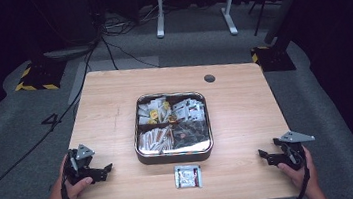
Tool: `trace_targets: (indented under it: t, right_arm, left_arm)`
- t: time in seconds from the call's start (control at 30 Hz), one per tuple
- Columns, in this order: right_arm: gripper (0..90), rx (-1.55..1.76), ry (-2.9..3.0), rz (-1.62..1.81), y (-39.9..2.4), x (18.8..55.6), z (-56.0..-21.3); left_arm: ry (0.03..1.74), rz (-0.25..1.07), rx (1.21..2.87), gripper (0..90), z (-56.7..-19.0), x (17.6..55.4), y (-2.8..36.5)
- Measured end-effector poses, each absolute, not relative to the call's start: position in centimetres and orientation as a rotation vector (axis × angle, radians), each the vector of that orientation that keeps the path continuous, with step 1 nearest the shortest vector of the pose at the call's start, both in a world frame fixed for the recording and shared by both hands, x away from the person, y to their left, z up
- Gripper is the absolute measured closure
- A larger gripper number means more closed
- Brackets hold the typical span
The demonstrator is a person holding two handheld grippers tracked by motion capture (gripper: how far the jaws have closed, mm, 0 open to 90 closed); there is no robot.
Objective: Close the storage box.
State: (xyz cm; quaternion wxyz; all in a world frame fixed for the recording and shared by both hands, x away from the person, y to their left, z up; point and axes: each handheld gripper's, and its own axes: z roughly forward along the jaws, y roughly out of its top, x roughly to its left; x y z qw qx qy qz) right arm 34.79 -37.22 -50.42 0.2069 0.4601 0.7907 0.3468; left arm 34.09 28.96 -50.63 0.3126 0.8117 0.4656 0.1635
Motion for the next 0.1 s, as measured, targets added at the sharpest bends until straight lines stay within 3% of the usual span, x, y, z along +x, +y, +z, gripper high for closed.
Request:
trace_targets:
  t: [0.1]
  right_arm:
    - [17.5, 1.282, 2.202, 0.966, -37.22, 34.79, -50.42]
  left_arm:
    - [1.228, 0.433, 2.138, 0.0, -50.66, 34.10, 28.95]
